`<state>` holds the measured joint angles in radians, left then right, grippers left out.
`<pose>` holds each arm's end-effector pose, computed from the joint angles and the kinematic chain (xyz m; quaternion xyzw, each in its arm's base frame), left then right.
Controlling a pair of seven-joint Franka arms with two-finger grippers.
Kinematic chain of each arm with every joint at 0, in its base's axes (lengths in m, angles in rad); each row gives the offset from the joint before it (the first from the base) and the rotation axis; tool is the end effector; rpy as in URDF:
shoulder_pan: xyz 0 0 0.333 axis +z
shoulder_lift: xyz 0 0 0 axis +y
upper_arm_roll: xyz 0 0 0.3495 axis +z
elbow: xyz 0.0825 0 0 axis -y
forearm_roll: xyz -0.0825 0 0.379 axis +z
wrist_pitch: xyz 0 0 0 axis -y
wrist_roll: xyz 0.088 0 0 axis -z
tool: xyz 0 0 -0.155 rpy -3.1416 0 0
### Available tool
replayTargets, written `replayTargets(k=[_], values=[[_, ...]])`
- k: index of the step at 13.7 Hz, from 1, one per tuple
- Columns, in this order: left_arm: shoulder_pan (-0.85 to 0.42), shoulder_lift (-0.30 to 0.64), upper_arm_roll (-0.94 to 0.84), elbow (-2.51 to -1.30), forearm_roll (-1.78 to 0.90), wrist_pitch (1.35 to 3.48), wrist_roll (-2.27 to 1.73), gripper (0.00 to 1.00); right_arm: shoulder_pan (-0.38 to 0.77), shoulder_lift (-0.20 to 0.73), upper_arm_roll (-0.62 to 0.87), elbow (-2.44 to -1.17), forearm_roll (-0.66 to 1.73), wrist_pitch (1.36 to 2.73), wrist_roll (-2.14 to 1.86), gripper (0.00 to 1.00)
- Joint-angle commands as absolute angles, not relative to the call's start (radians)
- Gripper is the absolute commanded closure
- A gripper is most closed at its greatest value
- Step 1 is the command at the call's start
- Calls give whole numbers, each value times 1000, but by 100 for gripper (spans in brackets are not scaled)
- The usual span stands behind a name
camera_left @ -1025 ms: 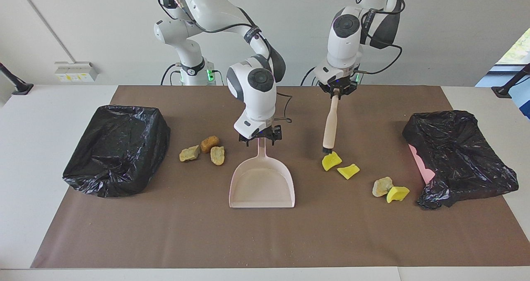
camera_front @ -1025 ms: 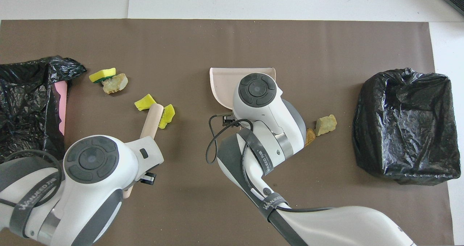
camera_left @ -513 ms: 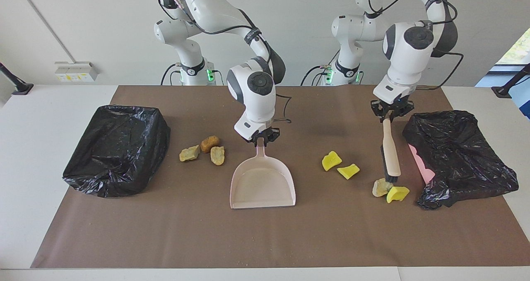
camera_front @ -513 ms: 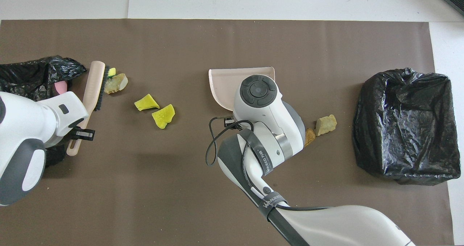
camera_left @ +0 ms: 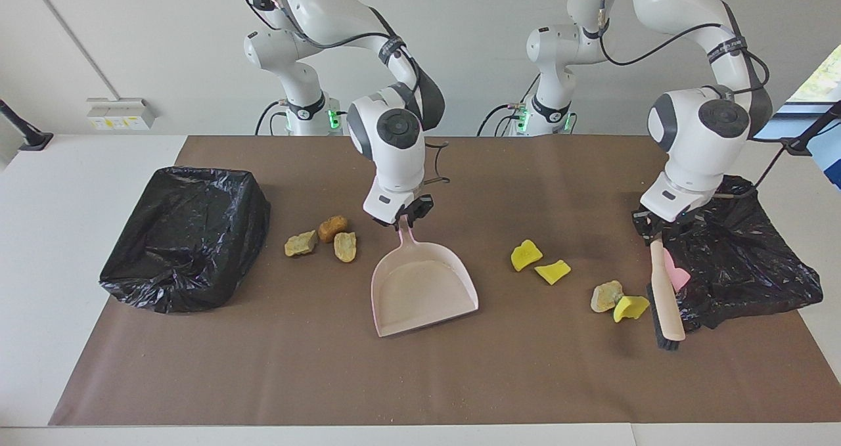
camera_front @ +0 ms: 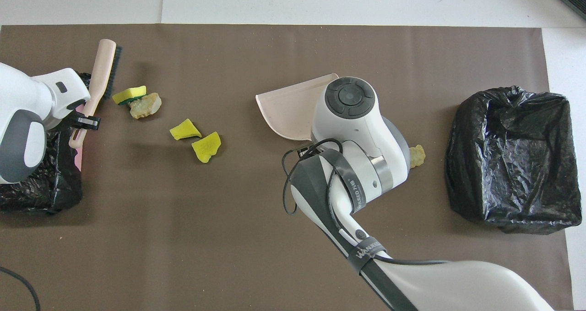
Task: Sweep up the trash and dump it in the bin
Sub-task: 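Move the brush to the yellow pieces while the right gripper slides the dustpan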
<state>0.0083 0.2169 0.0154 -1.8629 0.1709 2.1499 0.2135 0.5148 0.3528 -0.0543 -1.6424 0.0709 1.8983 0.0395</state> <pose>0.6257 0.0283 0.3966 -0.9869 0.1386 -0.0258 0.0783 0.5773 0.2993 0.3892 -0.9789 -0.1971 0.0524 0.0109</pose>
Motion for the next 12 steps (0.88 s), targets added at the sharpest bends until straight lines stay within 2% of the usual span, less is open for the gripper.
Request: replayTargets(k=[1, 4, 7, 12], values=[[49, 239, 2, -1839, 183, 2152, 281, 100, 488, 266, -48, -1686, 77, 1842, -222, 100], [40, 203, -2, -1920, 181, 2137, 281, 100, 505, 195, -46, -1813, -9, 1864, -466, 100], [32, 126, -8, -2064, 181, 2148, 281, 100, 544, 129, -41, -1937, -64, 1926, -512, 100], [-69, 68, -9, -2152, 158, 2143, 267, 100, 612, 137, -40, -1962, -86, 1950, -502, 100]])
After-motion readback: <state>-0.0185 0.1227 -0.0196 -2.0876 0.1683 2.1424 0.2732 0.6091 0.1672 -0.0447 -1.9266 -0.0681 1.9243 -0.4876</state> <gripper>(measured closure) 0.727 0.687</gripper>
